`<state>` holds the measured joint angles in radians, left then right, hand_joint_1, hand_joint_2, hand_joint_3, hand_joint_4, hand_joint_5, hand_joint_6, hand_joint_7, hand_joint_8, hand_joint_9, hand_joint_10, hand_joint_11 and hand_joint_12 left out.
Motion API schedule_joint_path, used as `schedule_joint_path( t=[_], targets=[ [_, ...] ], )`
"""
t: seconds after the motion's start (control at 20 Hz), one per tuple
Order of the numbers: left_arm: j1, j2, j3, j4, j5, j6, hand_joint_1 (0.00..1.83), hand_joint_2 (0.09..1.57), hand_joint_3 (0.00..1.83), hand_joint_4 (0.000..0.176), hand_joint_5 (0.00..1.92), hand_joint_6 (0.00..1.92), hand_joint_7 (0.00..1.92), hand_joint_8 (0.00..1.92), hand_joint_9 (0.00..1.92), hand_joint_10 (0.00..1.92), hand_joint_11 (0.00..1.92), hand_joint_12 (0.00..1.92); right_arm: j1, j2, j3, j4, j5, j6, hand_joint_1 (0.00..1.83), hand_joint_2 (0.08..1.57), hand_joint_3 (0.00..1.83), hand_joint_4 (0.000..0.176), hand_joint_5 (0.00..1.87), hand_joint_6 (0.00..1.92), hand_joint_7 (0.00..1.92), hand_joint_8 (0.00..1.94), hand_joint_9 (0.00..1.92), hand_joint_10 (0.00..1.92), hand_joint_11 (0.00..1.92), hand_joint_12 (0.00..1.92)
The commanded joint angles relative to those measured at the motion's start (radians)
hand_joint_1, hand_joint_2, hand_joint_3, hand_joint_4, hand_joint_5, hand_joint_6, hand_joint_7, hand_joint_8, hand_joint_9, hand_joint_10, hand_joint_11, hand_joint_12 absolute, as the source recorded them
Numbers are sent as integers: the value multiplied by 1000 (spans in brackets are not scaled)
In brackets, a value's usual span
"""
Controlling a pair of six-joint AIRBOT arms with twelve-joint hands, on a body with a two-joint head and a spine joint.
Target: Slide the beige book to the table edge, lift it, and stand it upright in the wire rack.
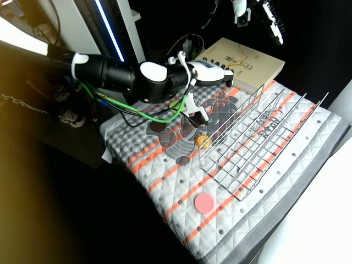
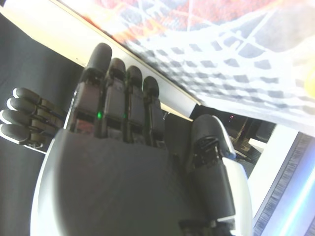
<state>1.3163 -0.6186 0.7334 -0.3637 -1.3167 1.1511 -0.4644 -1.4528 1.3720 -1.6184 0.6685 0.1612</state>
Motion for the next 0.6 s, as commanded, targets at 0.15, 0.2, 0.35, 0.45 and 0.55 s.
schedule_joint_path(
  t=[0.15, 0.2, 0.35, 0.45, 0.55],
  targets=[
    [-3, 0, 0, -13, -130, -9, 0, 1300, 0, 0, 78, 2, 0, 0, 0, 0, 0, 0, 13, -4, -6, 57, 34, 3, 0, 1397, 0, 0, 277, 0, 295, 0, 257, 1, 113, 906],
    [-3, 0, -1, -15, -134, -9, 0, 1304, 2, 0, 76, 1, 0, 0, 0, 0, 0, 0, 13, -3, -11, 55, 31, 3, 0, 1421, 9, 0, 300, 7, 316, 7, 280, 8, 125, 894],
    [-2, 0, -5, -29, -156, -9, 0, 1318, 8, 0, 80, 2, 0, 0, 0, 0, 0, 0, 5, 51, -38, 54, 26, 7, 0, 1421, 7, 0, 294, 4, 308, 3, 273, 4, 84, 872],
    [9, 0, -11, -53, -196, -9, 0, 1334, 14, 0, 75, 0, 0, 0, 0, 0, 0, 0, 5, 103, -68, 54, 27, 9, 44, 1460, 1, 0, 259, 0, 281, 2, 259, 4, 175, 756],
    [36, 0, -17, -83, -249, -21, 0, 1361, 24, 0, 77, 6, 6, 2, 2, 1, 0, 0, 5, 146, -89, 72, 27, 9, 2, 1438, 0, 0, 277, 0, 293, 0, 261, 1, 212, 816]
  ],
)
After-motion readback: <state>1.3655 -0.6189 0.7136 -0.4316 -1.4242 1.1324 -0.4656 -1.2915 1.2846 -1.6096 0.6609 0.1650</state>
